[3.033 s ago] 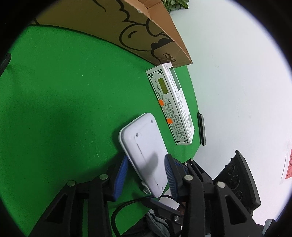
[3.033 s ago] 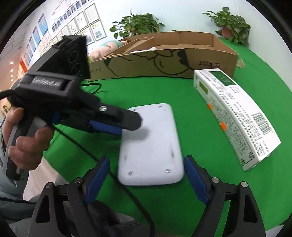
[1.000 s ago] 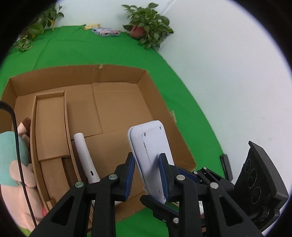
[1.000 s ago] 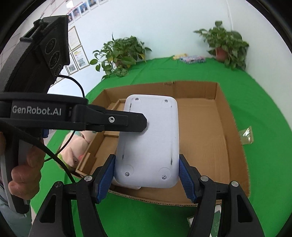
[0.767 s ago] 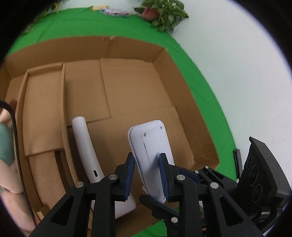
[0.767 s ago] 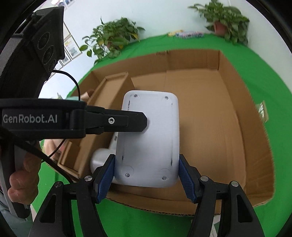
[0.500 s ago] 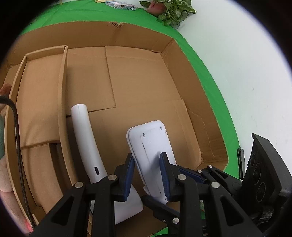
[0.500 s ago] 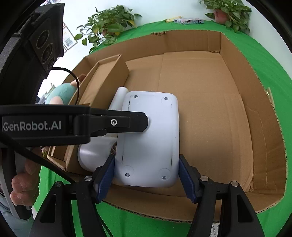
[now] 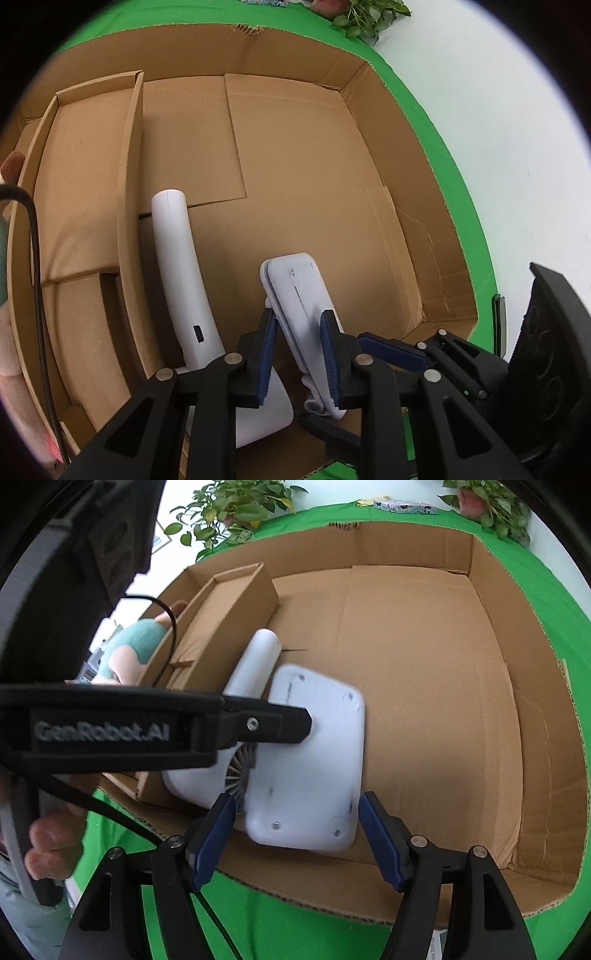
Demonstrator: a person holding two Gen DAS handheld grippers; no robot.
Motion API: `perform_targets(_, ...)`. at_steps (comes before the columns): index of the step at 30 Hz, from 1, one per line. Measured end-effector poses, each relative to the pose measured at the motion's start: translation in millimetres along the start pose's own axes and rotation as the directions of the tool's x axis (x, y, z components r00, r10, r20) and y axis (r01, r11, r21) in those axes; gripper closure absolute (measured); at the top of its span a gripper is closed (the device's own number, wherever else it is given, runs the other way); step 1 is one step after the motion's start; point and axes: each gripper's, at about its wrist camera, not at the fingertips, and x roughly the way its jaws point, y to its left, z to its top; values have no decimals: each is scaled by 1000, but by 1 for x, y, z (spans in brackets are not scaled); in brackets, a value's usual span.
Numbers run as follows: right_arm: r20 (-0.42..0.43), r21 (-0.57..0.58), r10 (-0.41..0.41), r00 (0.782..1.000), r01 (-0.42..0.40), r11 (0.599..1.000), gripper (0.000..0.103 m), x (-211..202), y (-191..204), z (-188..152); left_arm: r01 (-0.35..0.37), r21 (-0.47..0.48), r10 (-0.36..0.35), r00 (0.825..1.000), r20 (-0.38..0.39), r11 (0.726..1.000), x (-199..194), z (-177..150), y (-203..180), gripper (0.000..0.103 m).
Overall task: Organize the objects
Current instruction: 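Carry the white case into the box and lower it beside the dryer, then open the left tool to release the case and withdraw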
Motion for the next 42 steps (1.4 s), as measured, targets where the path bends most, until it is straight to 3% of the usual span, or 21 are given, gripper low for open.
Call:
perform_targets(8,18,59,18,1000,-19,998,36,-16,-20,5,5,-7,-4,1000,25,1000,-14,-2,2,79)
perform_targets(9,13,60,12,1000,-13,998,39,-15,-22,6,4,-4,-3,999,36,1000,-18,-3,1,79)
perform_targets(11,-6,56,-8,1000,8,998,61,-10,-23,7,1,5,-1,999,54,1000,-25,-5,1,79)
perform_targets(13,-29,49,-27,999,29,998,71,-2,-22,7,12,12,-13,997,70,1000,-33,-8,0,79)
perform_targets(18,-7,31,-46,999,46,998,72,-3,-16,4,7,42,-12,993,120,999,-49,-21,0,79)
perform_targets(21,-3,30,-48,999,48,998,72,-5,-16,2,-44,47,33,974,225,998,-64,-33,0,79)
perform_targets(23,5,28,-62,998,62,998,71,-6,-14,2,-105,51,83,941,327,993,-81,-46,-3,79)
perform_targets(25,81,2,-123,989,124,992,71,-17,-4,-4,-167,53,129,894,430,985,-99,-62,-10,76)
perform_targets(27,206,-60,-196,959,212,975,53,-40,14,-19,-246,56,179,828,531,968,-116,-83,-21,66)
perform_targets(29,333,-98,-226,915,273,957,7,-62,31,-38,-322,41,225,741,632,946,-132,-108,-32,42)
perform_targets(30,405,-120,-224,886,294,948,3,-75,42,-52,-348,19,245,697,674,937,-138,-121,-36,22)
perform_targets(32,487,-145,-221,845,327,934,2,-91,61,-76,-350,-16,251,637,729,937,-148,-144,-38,17)
perform_targets(33,515,-146,-229,826,347,926,2,-97,69,-89,-340,-32,252,626,738,940,-150,-154,-38,17)
perform_targets(36,573,-125,-258,778,394,911,1,-108,86,-117,-322,-78,272,618,737,944,-151,-173,-36,17)
perform_targets(38,599,-94,-279,751,412,907,1,-114,92,-129,-341,-93,291,592,751,935,-152,-187,-37,17)
perform_targets(42,610,-45,-281,741,387,921,1,-126,95,-149,-414,-93,329,547,769,905,-152,-200,-47,17)
